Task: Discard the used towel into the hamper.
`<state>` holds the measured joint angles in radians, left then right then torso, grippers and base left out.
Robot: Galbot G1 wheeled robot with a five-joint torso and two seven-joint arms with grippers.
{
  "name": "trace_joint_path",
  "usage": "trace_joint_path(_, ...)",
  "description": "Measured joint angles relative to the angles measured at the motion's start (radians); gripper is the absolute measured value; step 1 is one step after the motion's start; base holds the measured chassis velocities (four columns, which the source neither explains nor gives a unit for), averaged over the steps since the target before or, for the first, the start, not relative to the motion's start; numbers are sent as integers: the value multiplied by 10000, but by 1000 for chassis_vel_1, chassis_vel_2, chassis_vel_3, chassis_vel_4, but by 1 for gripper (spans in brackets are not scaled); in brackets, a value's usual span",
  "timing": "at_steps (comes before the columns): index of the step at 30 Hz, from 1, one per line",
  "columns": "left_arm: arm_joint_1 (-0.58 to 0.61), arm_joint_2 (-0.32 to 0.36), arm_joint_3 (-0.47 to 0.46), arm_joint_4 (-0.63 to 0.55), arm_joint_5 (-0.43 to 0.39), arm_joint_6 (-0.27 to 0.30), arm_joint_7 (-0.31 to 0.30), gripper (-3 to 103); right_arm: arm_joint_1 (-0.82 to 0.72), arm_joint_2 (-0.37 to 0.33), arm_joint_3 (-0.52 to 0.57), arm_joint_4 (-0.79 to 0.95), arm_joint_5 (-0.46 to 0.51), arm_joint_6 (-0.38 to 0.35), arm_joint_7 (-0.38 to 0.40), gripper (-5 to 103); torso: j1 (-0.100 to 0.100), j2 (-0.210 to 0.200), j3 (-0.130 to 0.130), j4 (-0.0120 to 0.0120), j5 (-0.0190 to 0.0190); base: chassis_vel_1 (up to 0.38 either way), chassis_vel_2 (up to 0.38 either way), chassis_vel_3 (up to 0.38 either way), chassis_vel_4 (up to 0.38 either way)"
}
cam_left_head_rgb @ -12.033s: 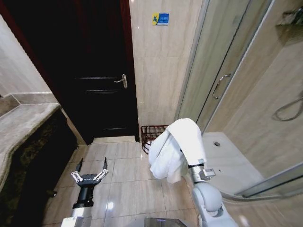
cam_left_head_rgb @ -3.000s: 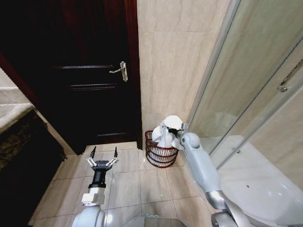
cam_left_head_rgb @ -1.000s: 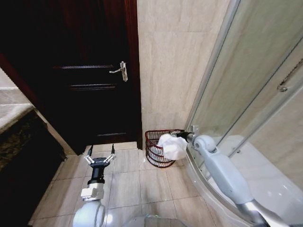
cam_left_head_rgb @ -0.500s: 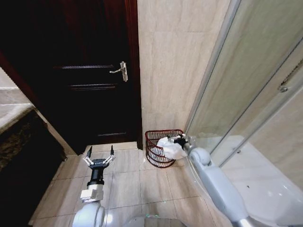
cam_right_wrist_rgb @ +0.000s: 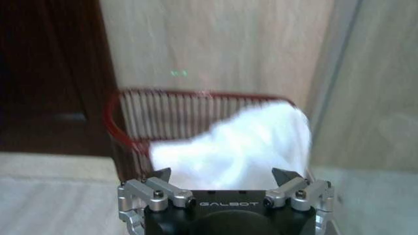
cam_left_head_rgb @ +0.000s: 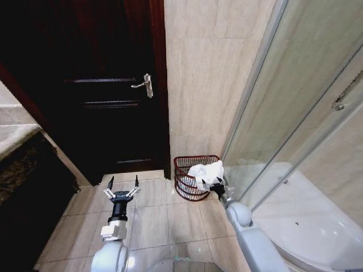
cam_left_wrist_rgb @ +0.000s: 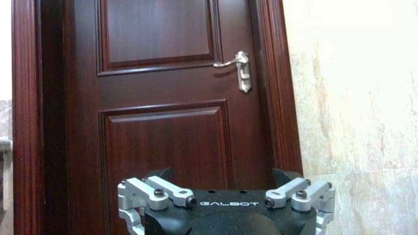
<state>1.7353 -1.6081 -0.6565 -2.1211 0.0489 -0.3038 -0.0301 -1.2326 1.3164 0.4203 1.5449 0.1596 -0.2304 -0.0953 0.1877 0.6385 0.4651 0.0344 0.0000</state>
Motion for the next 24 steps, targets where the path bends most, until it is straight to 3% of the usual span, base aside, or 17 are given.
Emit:
trace_joint_path(4, 2, 0, 19, 186, -62, 44, -83, 100, 364, 286, 549, -1464, -513, 1122, -1032, 100, 0, 0, 1, -1, -5, 0, 0, 0, 0)
trace_joint_path(5, 5, 0, 21, 179, -64, 129, -87, 100, 590, 424, 678, -2054, -606, 1804, -1460, 100, 0, 0, 1, 2, 2, 0, 0, 0, 0)
trace_joint_path(6, 5, 0, 21, 179, -64, 129, -87, 100, 590, 424, 678, -2054, -606, 1804, -1460, 100, 0, 0, 1, 2, 2, 0, 0, 0, 0)
trace_joint_path(9, -12, 1, -10, -18, -73, 343, -88, 100, 1082, 574, 820, -3155, -682, 2974, -2271, 100, 1, 0, 1, 3, 0, 0, 0, 0, 0)
trace_joint_path(10, -12, 1, -10, -18, -73, 343, -88, 100, 1082, 574, 820, -3155, -682, 2974, -2271, 100, 1, 0, 1, 3, 0, 0, 0, 0, 0)
trace_joint_path(13, 196, 0, -95, -291, -74, 352, -90, 100, 1801, 607, 909, -4525, -523, 4012, -2981, 100, 1, 0, 1, 2, 0, 0, 0, 0, 0)
trace_joint_path(24, 378, 0, -292, -138, 25, 64, -115, 100, 3216, 508, 761, -6669, 48, 4432, -2742, 100, 1, -1, 2, 2, 2, 0, 0, 0, 0)
